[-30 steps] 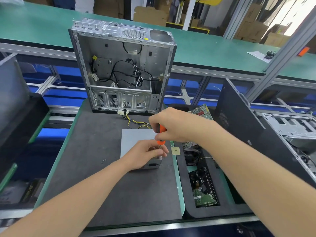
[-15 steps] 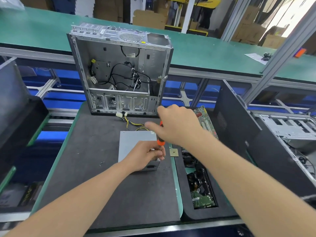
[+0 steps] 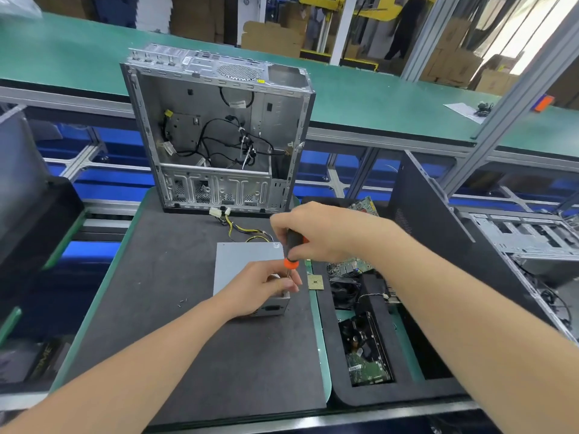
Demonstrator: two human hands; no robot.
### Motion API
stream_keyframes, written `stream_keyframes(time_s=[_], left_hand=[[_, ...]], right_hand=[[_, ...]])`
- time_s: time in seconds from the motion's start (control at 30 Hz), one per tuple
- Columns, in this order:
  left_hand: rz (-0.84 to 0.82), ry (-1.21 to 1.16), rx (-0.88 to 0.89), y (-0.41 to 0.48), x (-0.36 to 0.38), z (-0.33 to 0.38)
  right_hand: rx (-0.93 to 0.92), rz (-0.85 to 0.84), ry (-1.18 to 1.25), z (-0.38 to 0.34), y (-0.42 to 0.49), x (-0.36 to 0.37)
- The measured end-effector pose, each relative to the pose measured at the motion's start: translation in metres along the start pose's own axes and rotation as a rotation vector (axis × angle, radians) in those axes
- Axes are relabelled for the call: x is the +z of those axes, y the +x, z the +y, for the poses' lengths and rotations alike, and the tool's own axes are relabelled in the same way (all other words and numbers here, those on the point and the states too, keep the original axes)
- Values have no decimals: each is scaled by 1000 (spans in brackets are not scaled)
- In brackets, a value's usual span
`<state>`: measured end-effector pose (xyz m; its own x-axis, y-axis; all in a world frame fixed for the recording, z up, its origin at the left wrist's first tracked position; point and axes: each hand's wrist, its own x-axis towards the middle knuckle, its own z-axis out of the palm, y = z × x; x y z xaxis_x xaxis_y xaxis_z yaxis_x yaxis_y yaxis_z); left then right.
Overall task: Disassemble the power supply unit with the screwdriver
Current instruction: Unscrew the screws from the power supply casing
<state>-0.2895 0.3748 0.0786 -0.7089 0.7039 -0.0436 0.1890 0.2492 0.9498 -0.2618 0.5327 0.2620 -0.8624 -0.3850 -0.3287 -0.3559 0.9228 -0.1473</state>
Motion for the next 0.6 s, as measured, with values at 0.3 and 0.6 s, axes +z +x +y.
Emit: stream_keyframes(time_s=[0.3,0.6], left_hand=[[-9,-5,-11,0,0,4],[44,21,-5,1,8,4]], right_hand=[[-147,-125,-90,3,5,-7],[564,456,-172,-37,8,37]])
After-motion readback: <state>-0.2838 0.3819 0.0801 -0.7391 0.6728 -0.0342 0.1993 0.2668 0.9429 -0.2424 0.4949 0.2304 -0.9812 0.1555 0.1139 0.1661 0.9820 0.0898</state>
